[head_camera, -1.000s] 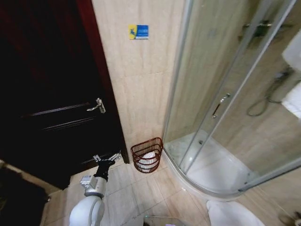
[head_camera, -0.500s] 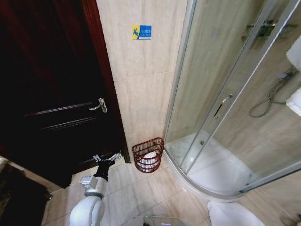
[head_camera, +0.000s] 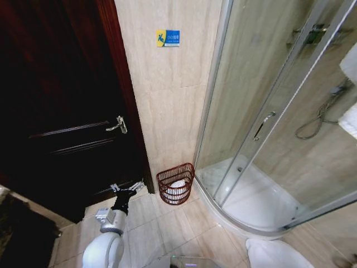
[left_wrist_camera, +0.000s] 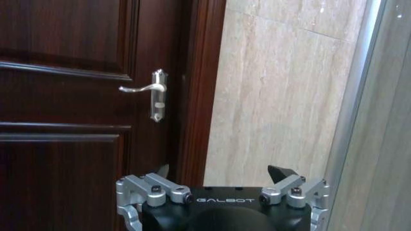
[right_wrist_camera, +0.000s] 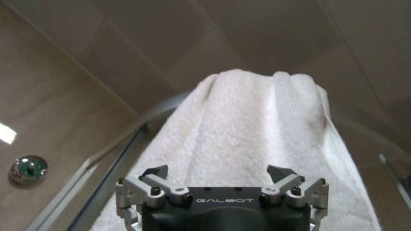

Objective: Discard the used towel into the hamper.

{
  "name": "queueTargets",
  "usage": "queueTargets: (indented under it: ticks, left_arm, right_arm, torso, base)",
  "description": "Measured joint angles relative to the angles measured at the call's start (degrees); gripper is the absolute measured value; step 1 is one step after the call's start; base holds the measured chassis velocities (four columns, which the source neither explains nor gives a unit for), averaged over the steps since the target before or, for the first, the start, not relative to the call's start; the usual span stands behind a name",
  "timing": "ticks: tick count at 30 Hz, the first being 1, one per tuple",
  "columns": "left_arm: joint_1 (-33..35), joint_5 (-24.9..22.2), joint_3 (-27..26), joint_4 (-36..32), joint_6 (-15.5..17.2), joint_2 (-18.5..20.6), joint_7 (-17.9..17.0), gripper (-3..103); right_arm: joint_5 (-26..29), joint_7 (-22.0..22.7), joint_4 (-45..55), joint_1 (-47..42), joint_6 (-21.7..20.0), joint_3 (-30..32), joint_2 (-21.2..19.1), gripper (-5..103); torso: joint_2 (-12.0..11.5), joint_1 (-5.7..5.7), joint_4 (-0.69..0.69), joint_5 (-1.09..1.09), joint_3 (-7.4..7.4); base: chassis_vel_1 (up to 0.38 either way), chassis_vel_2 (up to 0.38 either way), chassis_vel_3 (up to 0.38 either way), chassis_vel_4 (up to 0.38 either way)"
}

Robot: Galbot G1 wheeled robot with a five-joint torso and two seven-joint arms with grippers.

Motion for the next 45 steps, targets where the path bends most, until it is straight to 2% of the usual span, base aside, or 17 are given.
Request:
queueTargets:
  ticks: [5, 8, 11, 13, 15, 17, 22, 26, 30, 32, 35, 37, 38, 39, 41, 44, 45]
  left_arm:
    - [0.0, 0.0, 0.0, 0.0, 0.0, 0.0, 0.0, 100]
    - [0.0, 0.0, 0.0, 0.0, 0.0, 0.0, 0.0, 100]
    - [0.0, 0.0, 0.0, 0.0, 0.0, 0.0, 0.0, 100]
    - [0.0, 0.0, 0.0, 0.0, 0.0, 0.0, 0.0, 100]
    - [0.0, 0.0, 0.0, 0.0, 0.0, 0.0, 0.0, 100]
    - [0.0, 0.0, 0.0, 0.0, 0.0, 0.0, 0.0, 100]
    - [0.0, 0.0, 0.0, 0.0, 0.0, 0.0, 0.0, 100]
    - [0.0, 0.0, 0.0, 0.0, 0.0, 0.0, 0.0, 100]
    - [0.0, 0.0, 0.0, 0.0, 0.0, 0.0, 0.0, 100]
    - [0.0, 0.0, 0.0, 0.0, 0.0, 0.0, 0.0, 100]
    - [0.0, 0.0, 0.0, 0.0, 0.0, 0.0, 0.0, 100]
    - [0.0, 0.0, 0.0, 0.0, 0.0, 0.0, 0.0, 100]
    - [0.0, 0.0, 0.0, 0.0, 0.0, 0.0, 0.0, 100]
    - [0.0, 0.0, 0.0, 0.0, 0.0, 0.0, 0.0, 100]
    - [0.0, 0.0, 0.0, 0.0, 0.0, 0.0, 0.0, 100]
    - [0.0, 0.0, 0.0, 0.0, 0.0, 0.0, 0.0, 100]
    - [0.0, 0.0, 0.0, 0.0, 0.0, 0.0, 0.0, 100]
  right_arm:
    - [0.3, 0.1, -1.6, -1.9, -0.4, 0.8, -0.7, 100]
    - [2.0, -0.6, -4.2, -5.3, -0.4, 2.4, -3.2, 100]
    - [0.9, -1.6, -5.4, -5.7, -0.1, 2.2, -3.2, 100]
    - [0.2, -1.8, -5.5, -5.7, 0.0, 2.1, -2.4, 100]
    - [-2.4, -2.4, -5.2, -5.5, 0.5, 1.2, 1.7, 100]
    - [-3.2, -2.5, -5.1, -5.5, 0.8, 0.7, 3.0, 100]
    - [-4.7, -0.9, -4.0, -5.4, 1.7, -0.8, 6.7, 100]
    - [-4.7, 0.3, -2.2, -4.9, 1.0, -0.8, 7.5, 100]
    - [-4.1, 0.4, -1.5, -4.8, 0.8, -0.6, 5.9, 101]
    - [-3.9, 0.3, -1.7, -4.9, 0.8, -0.4, 5.0, 98]
    - [-3.4, -0.6, -2.6, -5.2, 0.8, -0.1, 3.4, 85]
    - [-3.2, -0.8, -2.6, -5.2, 0.7, 0.0, 3.3, 85]
    - [-3.0, -0.9, -2.5, -5.3, 0.5, 0.0, 3.3, 79]
    - [-2.9, -1.0, -2.3, -5.3, 0.4, 0.0, 3.5, 68]
    - [-2.8, -1.0, -2.1, -5.2, 0.3, 0.0, 3.6, 68]
    - [-2.7, -1.2, -1.7, -5.2, 0.2, 0.0, 4.0, 51]
    - [-2.7, -1.2, -1.7, -5.2, 0.2, 0.0, 4.0, 51]
  torso:
    - [0.0, 0.0, 0.0, 0.02, 0.0]
    - [0.0, 0.01, 0.0, -0.05, 0.0]
    - [0.0, 0.01, 0.0, -0.06, 0.0]
    - [0.0, 0.0, 0.0, -0.07, 0.0]
    - [0.0, 0.0, -0.02, 0.04, 0.0]
    - [0.0, 0.0, -0.01, 0.08, 0.0]
    - [0.0, 0.01, 0.0, -0.02, 0.01]
    - [0.0, 0.01, 0.0, -0.02, 0.01]
    - [0.0, 0.01, 0.0, -0.02, 0.01]
    - [0.0, 0.01, 0.0, -0.03, 0.01]
    - [0.0, 0.0, -0.01, -0.04, 0.0]
    - [0.0, 0.0, -0.01, -0.02, 0.0]
    - [0.0, 0.0, -0.01, -0.01, 0.0]
    - [0.0, 0.0, -0.01, -0.01, 0.0]
    - [0.0, 0.0, -0.01, -0.01, 0.0]
    - [0.0, 0.01, 0.0, -0.01, 0.0]
    - [0.0, 0.01, 0.0, -0.01, 0.0]
  base:
    - [0.0, 0.0, 0.0, 0.0]
    - [0.0, 0.0, 0.0, 0.0]
    - [0.0, 0.0, 0.0, 0.0]
    - [0.0, 0.0, 0.0, 0.0]
    - [0.0, 0.0, 0.0, 0.0]
    - [0.0, 0.0, 0.0, 0.0]
    - [0.0, 0.0, 0.0, 0.0]
    - [0.0, 0.0, 0.0, 0.0]
    - [0.0, 0.0, 0.0, 0.0]
    - [0.0, 0.0, 0.0, 0.0]
    - [0.0, 0.0, 0.0, 0.0]
    - [0.0, 0.0, 0.0, 0.0]
    - [0.0, 0.0, 0.0, 0.0]
    - [0.0, 0.0, 0.0, 0.0]
    - [0.0, 0.0, 0.0, 0.0]
    - [0.0, 0.0, 0.0, 0.0]
    - [0.0, 0.0, 0.0, 0.0]
